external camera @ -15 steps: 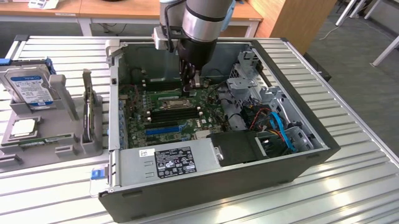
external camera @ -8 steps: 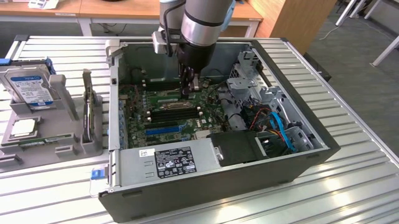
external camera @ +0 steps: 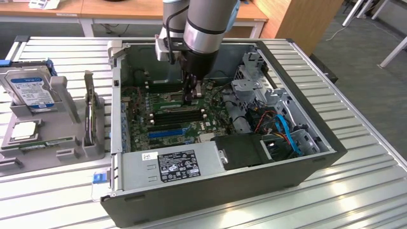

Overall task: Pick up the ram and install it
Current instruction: 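Insert the ram into the slot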

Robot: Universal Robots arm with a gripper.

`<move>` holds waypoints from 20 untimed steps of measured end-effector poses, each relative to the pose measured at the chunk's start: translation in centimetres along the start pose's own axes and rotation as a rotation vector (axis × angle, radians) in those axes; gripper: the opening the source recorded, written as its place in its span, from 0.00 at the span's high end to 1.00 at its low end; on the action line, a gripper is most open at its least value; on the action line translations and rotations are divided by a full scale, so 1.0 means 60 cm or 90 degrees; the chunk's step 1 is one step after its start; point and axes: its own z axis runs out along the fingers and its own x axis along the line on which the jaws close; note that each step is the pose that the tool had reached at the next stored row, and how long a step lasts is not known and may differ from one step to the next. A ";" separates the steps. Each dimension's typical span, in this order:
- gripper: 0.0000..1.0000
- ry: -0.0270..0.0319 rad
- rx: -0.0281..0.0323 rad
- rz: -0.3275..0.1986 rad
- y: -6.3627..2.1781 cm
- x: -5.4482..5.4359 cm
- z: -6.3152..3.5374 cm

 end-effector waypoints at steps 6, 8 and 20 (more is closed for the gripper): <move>0.88 0.0001 -0.0001 0.000 0.000 0.002 0.010; 0.88 0.0002 0.0000 0.000 0.000 0.002 0.010; 0.88 0.0000 0.0000 0.001 -0.013 0.003 0.009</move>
